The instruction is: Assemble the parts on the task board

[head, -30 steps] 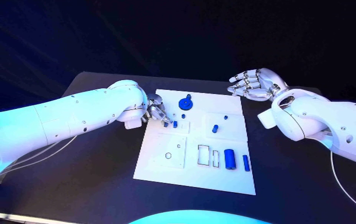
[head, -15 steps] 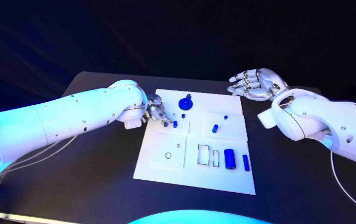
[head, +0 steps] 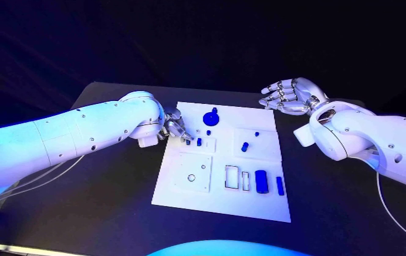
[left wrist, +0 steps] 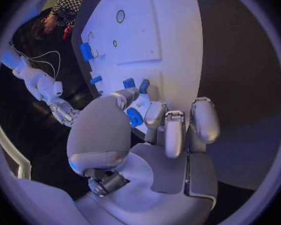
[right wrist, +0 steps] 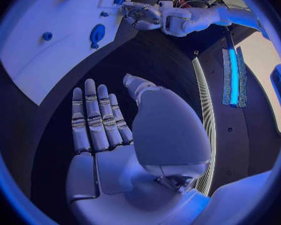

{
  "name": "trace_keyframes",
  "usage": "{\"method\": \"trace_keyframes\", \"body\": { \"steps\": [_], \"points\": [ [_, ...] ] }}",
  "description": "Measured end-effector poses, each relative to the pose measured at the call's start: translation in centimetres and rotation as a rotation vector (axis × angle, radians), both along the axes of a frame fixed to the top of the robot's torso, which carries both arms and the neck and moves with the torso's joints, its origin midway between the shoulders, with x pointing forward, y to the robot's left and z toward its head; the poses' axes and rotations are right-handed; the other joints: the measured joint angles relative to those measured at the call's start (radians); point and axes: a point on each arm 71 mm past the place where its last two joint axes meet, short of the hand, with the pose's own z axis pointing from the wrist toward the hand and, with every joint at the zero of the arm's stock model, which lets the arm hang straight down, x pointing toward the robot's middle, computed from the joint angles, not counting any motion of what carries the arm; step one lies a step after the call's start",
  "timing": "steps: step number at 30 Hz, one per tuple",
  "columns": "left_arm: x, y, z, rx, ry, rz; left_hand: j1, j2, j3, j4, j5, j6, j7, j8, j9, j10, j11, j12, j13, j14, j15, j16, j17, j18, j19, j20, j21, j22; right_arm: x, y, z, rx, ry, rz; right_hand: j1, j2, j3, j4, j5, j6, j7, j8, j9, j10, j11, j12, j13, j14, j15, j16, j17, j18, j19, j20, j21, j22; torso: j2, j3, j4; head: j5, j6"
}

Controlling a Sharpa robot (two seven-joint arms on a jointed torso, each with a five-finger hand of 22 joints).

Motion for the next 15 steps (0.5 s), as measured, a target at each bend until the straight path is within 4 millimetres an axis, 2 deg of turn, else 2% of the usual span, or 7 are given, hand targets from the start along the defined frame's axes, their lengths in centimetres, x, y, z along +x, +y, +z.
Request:
{"method": "trace_keyframes", "body": {
  "steps": [8, 10, 12, 14, 15],
  "points": [
    [-0.03, -0.01, 0.02, -0.001, 0.001, 0.000, 0.000, 0.000, -0.035, 0.012, 0.000, 0.000, 0.000, 0.000, 0.003, 0.000, 0.000, 0.000, 0.002, 0.000, 0.000, 0.000, 0.000, 0.000, 0.004, -0.004, 0.000, 0.003, 0.01, 0.00, 0.00, 0.000, 0.000, 0.000, 0.000, 0.000, 0.000, 0.000, 0.000, 0.000, 0.000, 0.004, 0.000, 0.000, 0.000, 0.000, 0.000, 0.000, 0.000, 0.000, -0.001, 0.000, 0.000, 0.000, 0.000, -0.002, 0.000, 0.0004, 0.0010, -0.001, -0.002],
    [-0.04, -0.02, 0.01, -0.003, 0.003, 0.001, 0.000, 0.000, -0.055, 0.012, -0.008, 0.000, 0.000, 0.000, 0.004, 0.000, 0.000, 0.000, 0.002, 0.000, 0.000, 0.000, 0.000, 0.000, 0.004, -0.004, 0.000, 0.003, 0.01, 0.01, 0.00, 0.000, 0.000, 0.000, 0.000, 0.000, 0.000, 0.000, 0.000, 0.000, 0.000, 0.004, 0.000, 0.000, 0.000, 0.000, 0.000, 0.000, 0.000, 0.000, -0.001, 0.000, 0.000, 0.000, 0.000, -0.002, 0.000, 0.0007, 0.0009, 0.000, -0.002],
    [-0.05, -0.04, 0.01, -0.007, 0.006, 0.002, -0.002, 0.000, -0.083, 0.013, -0.027, 0.000, 0.000, -0.005, 0.005, 0.000, 0.000, 0.000, 0.002, 0.000, 0.000, 0.000, 0.000, 0.000, 0.004, -0.004, 0.000, 0.003, 0.01, 0.02, -0.01, 0.000, 0.000, 0.001, 0.000, 0.000, 0.000, 0.000, 0.000, 0.000, 0.000, 0.004, 0.000, 0.000, 0.000, 0.000, 0.000, 0.000, 0.000, 0.000, -0.001, 0.000, 0.000, 0.000, 0.000, -0.002, 0.000, 0.0010, 0.0007, 0.001, -0.001],
    [-0.06, -0.05, 0.00, -0.012, 0.009, 0.004, -0.016, 0.006, -0.117, 0.013, -0.072, 0.000, 0.000, -0.007, 0.007, 0.000, 0.000, 0.000, 0.001, 0.000, 0.000, 0.000, 0.000, 0.000, 0.004, -0.004, 0.000, 0.003, 0.02, 0.02, -0.01, 0.000, 0.000, 0.001, 0.000, 0.000, 0.000, 0.000, 0.000, 0.000, 0.000, 0.004, 0.000, 0.000, 0.000, 0.000, 0.000, 0.000, 0.000, 0.000, -0.001, 0.000, 0.000, 0.000, 0.000, -0.003, -0.001, 0.0010, 0.0006, 0.002, -0.001],
    [-0.06, -0.05, 0.00, -0.013, 0.009, 0.004, -0.016, 0.006, -0.128, 0.014, -0.084, 0.000, 0.000, -0.010, 0.008, 0.000, 0.000, 0.000, 0.001, 0.000, 0.000, 0.000, 0.000, 0.000, 0.004, -0.004, 0.000, 0.003, 0.02, 0.01, -0.01, 0.000, 0.000, 0.001, 0.000, 0.000, 0.000, 0.000, 0.000, 0.000, 0.000, 0.004, 0.000, 0.000, 0.000, 0.000, 0.000, 0.000, 0.000, 0.000, -0.001, 0.000, 0.000, 0.000, 0.000, -0.003, -0.001, 0.0010, 0.0005, 0.002, 0.000]
  ]
}}
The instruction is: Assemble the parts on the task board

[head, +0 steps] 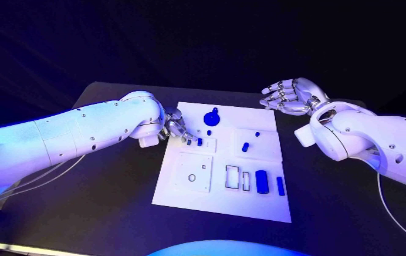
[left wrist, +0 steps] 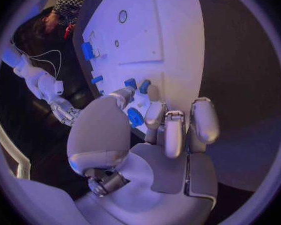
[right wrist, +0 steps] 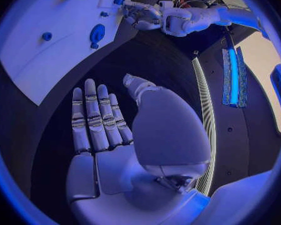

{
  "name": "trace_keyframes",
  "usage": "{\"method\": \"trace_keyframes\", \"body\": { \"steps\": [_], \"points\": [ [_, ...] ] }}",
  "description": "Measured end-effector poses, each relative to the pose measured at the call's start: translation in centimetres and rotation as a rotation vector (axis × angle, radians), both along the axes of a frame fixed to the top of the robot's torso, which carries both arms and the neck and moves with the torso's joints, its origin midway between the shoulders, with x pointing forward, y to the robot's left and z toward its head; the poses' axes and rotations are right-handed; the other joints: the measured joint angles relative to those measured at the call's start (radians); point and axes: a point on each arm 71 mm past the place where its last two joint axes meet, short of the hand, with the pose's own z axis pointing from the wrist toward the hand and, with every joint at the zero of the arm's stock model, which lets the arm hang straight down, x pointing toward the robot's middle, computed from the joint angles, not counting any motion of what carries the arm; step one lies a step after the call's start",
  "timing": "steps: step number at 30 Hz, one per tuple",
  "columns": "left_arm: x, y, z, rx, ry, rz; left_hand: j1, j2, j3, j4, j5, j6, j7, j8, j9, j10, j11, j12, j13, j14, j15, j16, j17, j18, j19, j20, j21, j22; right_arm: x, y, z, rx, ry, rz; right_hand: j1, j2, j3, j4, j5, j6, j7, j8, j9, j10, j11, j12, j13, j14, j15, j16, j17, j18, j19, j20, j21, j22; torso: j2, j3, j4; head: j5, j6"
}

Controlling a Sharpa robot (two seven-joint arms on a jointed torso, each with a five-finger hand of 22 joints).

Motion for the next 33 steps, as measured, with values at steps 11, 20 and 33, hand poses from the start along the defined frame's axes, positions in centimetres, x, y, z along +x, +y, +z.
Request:
{"method": "trace_keyframes", "body": {
  "steps": [11, 20, 33],
  "points": [
    [0.3, 0.4, 0.9, -0.111, -0.043, 0.033, 0.094, 0.076, -0.062, 0.001, -0.025, -0.114, 0.055, -0.055, -0.003, -0.187, 0.044, -0.157, -0.216, 0.000, 0.030, -0.073, 0.000, 0.018, -0.143, 0.030, -0.117, -0.217, 0.0, 0.0, 0.0, 0.000, 0.000, -0.001, -0.004, 0.004, 0.000, 0.000, 0.000, 0.000, 0.000, 0.000, -0.001, 0.000, 0.000, 0.000, 0.000, 0.000, 0.000, 0.000, -0.001, 0.000, 0.000, 0.000, 0.000, -0.001, 0.000, 0.0000, -0.0002, -0.001, 0.005],
    [0.6, -0.7, 3.1, -0.308, -0.208, -0.009, 0.267, 0.027, 0.115, -0.007, -0.025, -0.293, 0.146, -0.067, -0.066, -0.529, 0.133, -0.334, -0.459, -0.346, 0.116, -0.407, -0.406, 0.071, -0.426, 0.111, -0.417, -0.588, 0.1, -0.1, 0.0, -0.001, -0.003, -0.002, -0.004, 0.004, 0.007, -0.007, 0.000, 0.000, 0.000, 0.008, -0.001, 0.000, 0.000, 0.000, 0.000, 0.000, 0.000, -0.004, -0.006, 0.000, -0.004, 0.004, 0.000, -0.011, 0.001, 0.0005, -0.0011, -0.003, 0.009],
    [0.4, -4.7, 3.7, -0.366, -0.440, -0.234, 0.404, -0.029, 0.219, -0.077, -0.035, -0.325, 0.158, -0.116, -0.234, -0.585, 0.155, -0.555, -0.712, -0.438, 0.134, -0.507, -0.585, 0.071, -0.429, 0.122, -0.485, -0.625, 0.1, -0.1, 0.0, -0.001, -0.004, -0.003, -0.004, 0.004, 0.010, -0.010, 0.000, 0.000, 0.000, 0.008, -0.001, 0.000, 0.000, 0.000, -0.001, 0.000, 0.000, -0.004, -0.007, 0.000, -0.004, 0.004, 0.000, -0.013, 0.002, -0.0001, -0.0006, -0.011, 0.011]
  ]
}}
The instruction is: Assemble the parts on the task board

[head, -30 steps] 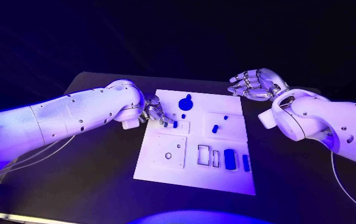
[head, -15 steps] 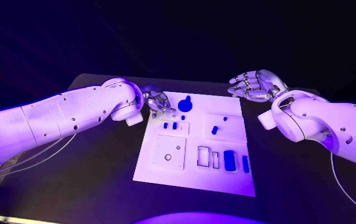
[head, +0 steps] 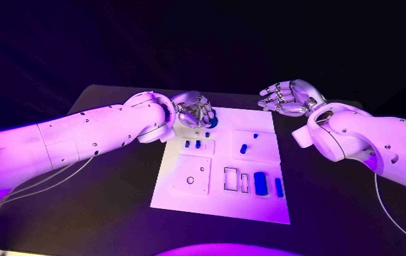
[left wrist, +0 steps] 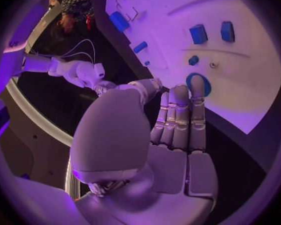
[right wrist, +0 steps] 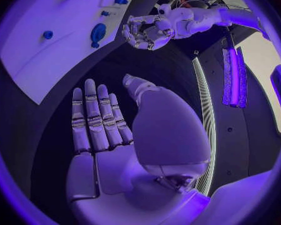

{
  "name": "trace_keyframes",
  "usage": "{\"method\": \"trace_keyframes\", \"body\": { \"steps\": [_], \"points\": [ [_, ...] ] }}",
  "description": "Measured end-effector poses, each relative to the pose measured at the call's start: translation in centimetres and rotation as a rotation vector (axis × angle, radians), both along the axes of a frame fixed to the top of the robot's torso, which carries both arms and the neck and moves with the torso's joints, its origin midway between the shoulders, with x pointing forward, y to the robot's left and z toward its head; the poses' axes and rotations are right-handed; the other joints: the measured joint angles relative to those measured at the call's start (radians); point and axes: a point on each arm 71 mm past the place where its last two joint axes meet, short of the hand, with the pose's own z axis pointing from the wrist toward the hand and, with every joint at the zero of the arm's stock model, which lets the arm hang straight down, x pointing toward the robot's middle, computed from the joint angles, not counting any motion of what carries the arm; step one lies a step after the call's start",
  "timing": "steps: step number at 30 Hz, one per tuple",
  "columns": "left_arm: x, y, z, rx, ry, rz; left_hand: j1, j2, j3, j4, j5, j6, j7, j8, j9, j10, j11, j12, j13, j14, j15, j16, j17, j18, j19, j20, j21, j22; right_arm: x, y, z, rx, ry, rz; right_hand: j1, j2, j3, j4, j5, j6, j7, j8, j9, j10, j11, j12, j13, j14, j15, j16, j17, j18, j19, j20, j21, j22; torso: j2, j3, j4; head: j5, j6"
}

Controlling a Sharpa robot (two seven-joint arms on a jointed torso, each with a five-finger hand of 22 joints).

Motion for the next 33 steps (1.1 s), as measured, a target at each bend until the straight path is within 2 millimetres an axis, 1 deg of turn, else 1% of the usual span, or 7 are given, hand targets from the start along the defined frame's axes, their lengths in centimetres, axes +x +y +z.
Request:
{"method": "trace_keyframes", "body": {
  "steps": [3, 8, 12, 14, 18, 20, 33],
  "points": [
    [0.0, -0.6, -0.3, 0.047, -0.051, -0.037, -0.016, -0.016, -0.023, 0.006, -0.005, 0.006, -0.006, -0.006, -0.016, -0.002, 0.002, -0.006, -0.015, 0.000, 0.000, 0.000, -0.007, 0.000, 0.000, 0.000, 0.000, -0.001, 0.0, 0.0, 0.0, 0.000, 0.000, -0.001, 0.000, 0.000, 0.000, 0.000, 0.000, 0.000, 0.000, 0.000, 0.000, 0.000, 0.000, 0.000, 0.000, 0.000, 0.000, 0.000, 0.000, 0.000, 0.000, 0.000, 0.000, -0.001, 0.000, 0.0000, -0.0005, -0.001, 0.000],
    [0.1, -1.4, -0.7, 0.131, -0.125, -0.090, -0.018, -0.018, -0.047, 0.003, -0.005, 0.013, -0.013, -0.006, -0.033, -0.014, 0.004, -0.016, -0.032, 0.000, 0.000, 0.003, -0.013, 0.000, -0.003, 0.003, -0.007, -0.005, 0.0, 0.0, 0.0, 0.000, -0.001, 0.000, 0.000, 0.000, 0.000, 0.000, 0.000, 0.000, 0.000, 0.000, -0.001, 0.000, 0.000, 0.000, -0.001, 0.000, 0.000, 0.000, -0.001, 0.000, 0.000, 0.000, 0.000, -0.002, 0.000, 0.0002, -0.0006, 0.000, 0.001],
    [0.4, -1.7, -1.1, 0.184, -0.156, -0.110, -0.012, -0.023, -0.058, 0.000, -0.005, 0.042, -0.031, -0.010, -0.060, -0.014, 0.004, -0.016, -0.048, 0.008, -0.001, 0.044, -0.008, 0.000, 0.008, 0.003, 0.003, -0.001, 0.0, 0.1, 0.0, 0.001, -0.002, 0.001, 0.000, 0.000, 0.000, 0.000, 0.000, 0.000, 0.000, 0.000, -0.001, 0.000, 0.000, 0.000, -0.001, 0.000, 0.000, 0.000, -0.001, 0.000, 0.000, 0.000, 0.000, -0.002, 0.000, 0.0002, -0.0012, 0.001, 0.002],
    [0.5, -1.7, -1.4, 0.207, -0.164, -0.115, -0.012, -0.023, -0.058, 0.000, -0.005, 0.049, -0.035, -0.017, -0.075, -0.013, 0.002, -0.010, -0.055, 0.041, -0.003, 0.086, 0.029, 0.000, 0.020, 0.002, 0.017, 0.008, 0.0, 0.1, 0.0, 0.001, -0.002, 0.001, 0.000, 0.000, 0.000, 0.000, 0.000, 0.000, 0.000, 0.000, -0.001, 0.000, 0.000, 0.000, -0.001, 0.000, 0.000, 0.000, -0.001, 0.000, 0.000, 0.000, 0.000, -0.002, 0.001, 0.0002, -0.0012, 0.001, 0.002],
    [0.7, -1.6, -1.9, 0.236, -0.168, -0.119, -0.012, -0.023, -0.061, -0.002, -0.005, 0.049, -0.035, -0.019, -0.083, -0.010, 0.000, -0.010, -0.057, 0.049, -0.003, 0.104, 0.044, 0.000, 0.020, 0.002, 0.019, 0.012, 0.0, 0.1, 0.0, 0.001, -0.002, 0.000, 0.000, 0.000, 0.000, 0.000, 0.000, 0.000, 0.000, 0.000, -0.002, 0.000, 0.000, 0.000, -0.001, 0.000, 0.000, 0.000, -0.003, 0.000, 0.000, 0.000, 0.000, -0.004, 0.001, 0.0002, -0.0017, -0.001, 0.001],
    [0.8, -1.7, -2.2, 0.249, -0.166, -0.122, -0.012, -0.023, -0.069, 0.000, -0.005, 0.049, -0.035, -0.030, -0.093, -0.010, 0.000, -0.010, -0.062, 0.063, -0.002, 0.125, 0.059, 0.000, 0.020, 0.002, 0.028, 0.017, 0.0, 0.1, 0.0, 0.001, -0.002, 0.000, 0.000, 0.000, 0.003, -0.003, 0.000, 0.000, 0.000, 0.000, -0.003, 0.000, 0.000, -0.005, -0.001, 0.000, 0.000, -0.004, -0.004, 0.000, 0.000, 0.000, 0.000, -0.006, 0.001, 0.0002, -0.0017, -0.002, 0.000],
    [0.9, -2.2, -3.5, 0.292, -0.146, -0.139, -0.012, -0.023, -0.069, 0.000, -0.005, 0.052, -0.031, -0.035, -0.107, -0.010, 0.000, -0.010, -0.069, 0.074, -0.002, 0.152, 0.081, 0.000, 0.019, 0.002, 0.035, 0.024, 0.1, 0.1, 0.0, -0.001, -0.005, -0.001, 0.000, 0.000, 0.003, -0.003, 0.000, 0.000, 0.000, 0.000, -0.004, 0.000, 0.000, -0.005, -0.001, -0.004, 0.004, -0.004, -0.006, 0.000, 0.000, 0.000, 0.000, -0.008, 0.001, -0.0004, -0.0004, -0.007, -0.005]
  ]
}}
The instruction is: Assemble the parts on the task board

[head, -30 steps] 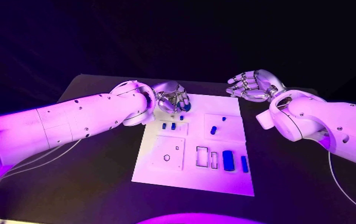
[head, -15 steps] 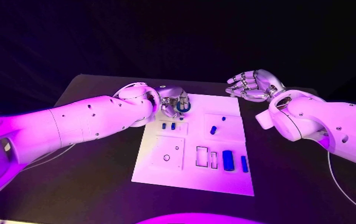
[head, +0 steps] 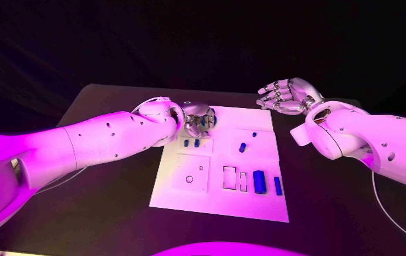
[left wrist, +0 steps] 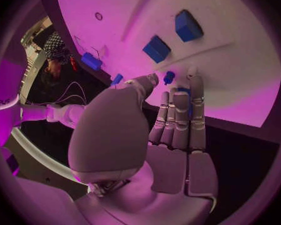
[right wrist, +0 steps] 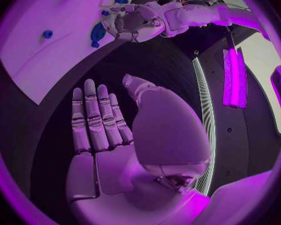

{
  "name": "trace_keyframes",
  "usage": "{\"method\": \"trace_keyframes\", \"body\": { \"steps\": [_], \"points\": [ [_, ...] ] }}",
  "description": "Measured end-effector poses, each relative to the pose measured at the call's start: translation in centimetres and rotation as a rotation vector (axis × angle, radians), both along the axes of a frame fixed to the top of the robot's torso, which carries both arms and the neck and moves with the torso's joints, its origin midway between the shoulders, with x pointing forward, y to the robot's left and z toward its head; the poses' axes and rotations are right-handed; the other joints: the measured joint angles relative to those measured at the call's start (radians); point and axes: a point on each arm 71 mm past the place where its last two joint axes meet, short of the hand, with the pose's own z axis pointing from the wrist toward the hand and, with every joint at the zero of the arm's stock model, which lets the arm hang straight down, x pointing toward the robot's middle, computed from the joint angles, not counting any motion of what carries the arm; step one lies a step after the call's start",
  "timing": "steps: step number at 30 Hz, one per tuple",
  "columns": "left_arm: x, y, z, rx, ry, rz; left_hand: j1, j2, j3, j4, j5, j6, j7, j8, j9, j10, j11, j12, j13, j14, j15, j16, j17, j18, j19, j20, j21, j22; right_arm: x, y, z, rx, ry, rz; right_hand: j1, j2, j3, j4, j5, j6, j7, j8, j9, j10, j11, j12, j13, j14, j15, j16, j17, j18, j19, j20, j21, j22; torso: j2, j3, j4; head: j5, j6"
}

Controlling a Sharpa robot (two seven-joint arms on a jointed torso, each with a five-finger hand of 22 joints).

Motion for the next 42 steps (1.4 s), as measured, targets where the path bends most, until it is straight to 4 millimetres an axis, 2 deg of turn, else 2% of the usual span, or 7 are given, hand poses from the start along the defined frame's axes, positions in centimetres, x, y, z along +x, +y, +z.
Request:
{"method": "trace_keyframes", "body": {
  "steps": [7, 11, 20, 26, 37, 39, 42],
  "points": [
    [0.09, 0.04, -0.22, 0.016, 0.012, 0.002, 0.009, 0.008, 0.002, -0.002, 0.000, 0.017, 0.003, -0.010, -0.015, 0.001, -0.001, 0.008, -0.009, 0.032, 0.000, 0.044, 0.040, 0.000, 0.000, 0.000, 0.021, 0.012, 0.01, 0.00, 0.00, 0.000, 0.000, 0.000, 0.000, 0.000, 0.000, 0.000, 0.000, 0.000, 0.000, 0.000, 0.000, 0.000, 0.000, 0.000, 0.000, 0.000, 0.000, 0.000, 0.000, 0.000, 0.000, 0.000, 0.000, 0.000, -0.001, 0.0002, 0.0011, -0.001, -0.001],
    [0.09, 0.02, -0.33, 0.025, 0.021, 0.001, 0.016, 0.006, 0.023, -0.008, 0.000, 0.043, -0.003, -0.013, -0.030, 0.016, -0.004, 0.008, -0.018, 0.034, -0.002, 0.068, 0.052, 0.000, 0.000, 0.000, 0.040, 0.026, 0.01, 0.01, 0.00, 0.000, -0.001, 0.000, 0.000, 0.000, 0.000, 0.000, 0.000, 0.000, 0.000, 0.000, 0.000, 0.000, 0.000, 0.000, 0.000, 0.000, 0.000, 0.000, 0.000, 0.000, 0.000, 0.000, 0.000, 0.000, -0.002, 0.0002, 0.0011, -0.001, -0.002],
    [0.12, -0.10, -0.53, 0.039, 0.037, -0.001, 0.027, 0.017, 0.064, -0.022, 0.000, 0.086, -0.007, -0.033, -0.053, 0.051, -0.010, 0.008, -0.037, 0.064, -0.007, 0.112, 0.086, 0.000, 0.000, 0.000, 0.076, 0.053, 0.01, 0.02, 0.00, 0.000, -0.001, 0.000, 0.000, 0.000, 0.000, 0.000, 0.000, 0.000, 0.000, 0.000, 0.000, 0.000, 0.000, -0.004, 0.000, 0.000, 0.000, 0.000, -0.001, 0.000, 0.000, 0.000, 0.000, -0.002, -0.002, 0.0006, 0.0006, -0.002, 0.000],
    [0.20, -0.18, -0.70, 0.042, 0.041, 0.001, 0.029, 0.019, 0.085, -0.035, 0.000, 0.110, -0.003, -0.045, -0.065, 0.067, -0.012, -0.006, -0.054, 0.073, -0.009, 0.127, 0.093, 0.000, -0.004, -0.004, 0.098, 0.070, 0.01, -0.01, 0.00, -0.001, 0.000, -0.001, 0.000, 0.000, 0.000, 0.000, 0.000, 0.000, 0.000, 0.000, -0.001, 0.000, 0.000, -0.004, 0.000, 0.000, 0.000, 0.000, -0.001, 0.000, 0.000, 0.000, 0.000, -0.003, -0.002, 0.0011, 0.0010, -0.001, 0.001],
    [0.41, -0.25, -0.79, 0.044, 0.042, 0.007, 0.033, 0.023, 0.097, -0.041, 0.000, 0.117, -0.003, -0.052, -0.071, 0.071, -0.015, -0.021, -0.062, 0.084, -0.012, 0.138, 0.100, 0.000, -0.004, -0.004, 0.109, 0.080, 0.00, -0.03, 0.00, -0.001, 0.000, -0.001, 0.000, 0.000, 0.000, 0.000, 0.000, 0.000, 0.000, 0.000, -0.001, 0.000, 0.000, -0.004, 0.000, 0.000, 0.000, -0.004, -0.002, 0.000, 0.000, 0.000, 0.000, -0.004, -0.001, 0.0012, -0.0001, -0.003, 0.001],
    [0.44, -0.26, -0.80, 0.044, 0.042, 0.008, 0.038, 0.029, 0.101, -0.045, 0.000, 0.122, 0.002, -0.058, -0.073, 0.076, -0.011, -0.024, -0.069, 0.094, -0.010, 0.144, 0.106, 0.000, -0.004, -0.004, 0.117, 0.084, -0.01, -0.03, 0.00, 0.000, 0.000, 0.000, 0.000, 0.000, 0.000, 0.000, 0.000, 0.000, 0.000, 0.000, -0.001, 0.000, 0.000, -0.004, 0.000, 0.000, 0.000, -0.004, -0.002, 0.000, 0.000, 0.000, 0.000, -0.004, -0.001, 0.0012, 0.0000, -0.004, 0.001],
    [0.46, -0.28, -0.79, 0.043, 0.042, 0.009, 0.034, 0.037, 0.107, -0.051, 0.000, 0.140, -0.001, -0.060, -0.074, 0.095, -0.016, -0.032, -0.079, 0.113, -0.015, 0.157, 0.123, 0.000, -0.004, -0.004, 0.127, 0.090, -0.02, -0.05, 0.00, 0.000, 0.000, -0.001, 0.000, 0.000, 0.000, 0.000, 0.000, 0.000, 0.000, 0.000, -0.001, 0.000, 0.000, -0.004, 0.000, 0.000, 0.000, -0.004, -0.002, 0.000, 0.000, 0.000, 0.000, -0.004, -0.002, 0.0012, 0.0005, -0.004, 0.000]
  ]
}}
